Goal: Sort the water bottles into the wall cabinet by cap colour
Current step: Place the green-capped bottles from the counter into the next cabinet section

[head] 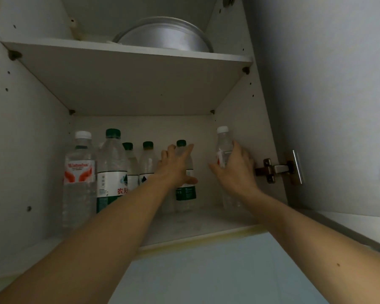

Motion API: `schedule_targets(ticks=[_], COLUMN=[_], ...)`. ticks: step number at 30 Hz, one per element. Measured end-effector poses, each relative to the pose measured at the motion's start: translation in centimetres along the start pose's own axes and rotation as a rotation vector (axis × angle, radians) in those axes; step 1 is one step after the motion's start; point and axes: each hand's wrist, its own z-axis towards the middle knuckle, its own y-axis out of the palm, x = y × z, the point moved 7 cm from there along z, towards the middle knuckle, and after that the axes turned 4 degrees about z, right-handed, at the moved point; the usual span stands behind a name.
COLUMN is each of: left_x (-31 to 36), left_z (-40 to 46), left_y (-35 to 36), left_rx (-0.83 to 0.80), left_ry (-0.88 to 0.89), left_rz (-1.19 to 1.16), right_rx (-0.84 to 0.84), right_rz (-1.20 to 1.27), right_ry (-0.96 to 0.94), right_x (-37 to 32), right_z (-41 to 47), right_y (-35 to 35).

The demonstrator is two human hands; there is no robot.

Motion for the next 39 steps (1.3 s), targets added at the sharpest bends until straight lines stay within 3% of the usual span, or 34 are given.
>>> schedule_targets(ticks=[6,14,27,35,39], left_x=[-1.2,-1.0,-1.4,-3.6,-3.9], left_z=[2.1,2.9,2.0,1.6,1.8], left_y=[3.2,4.5,3.1,2.5,2.5], left_rx=[-0.084,-0.053,0.061,0.041,0.017], left_ry=[-0.011,0.010,0.013,-0.021,-0.026], left_rz=[0.051,0.217,0.276,0.272,0.290], right_rx=[-0.039,-0.176,-0.458,-0.580,-0.586], right_rz=[-0.108,-0.197,-0.069,-0.084,-0.077], right_ry=[0.075,0.164,0.142,0.294,0.284], right_x=[1.0,2.0,2.5,1.3,1.2], right_z=[0.4,1.7,3.3,4.2,4.6], right_y=[0.3,1.5,5.3,8.5,10.1])
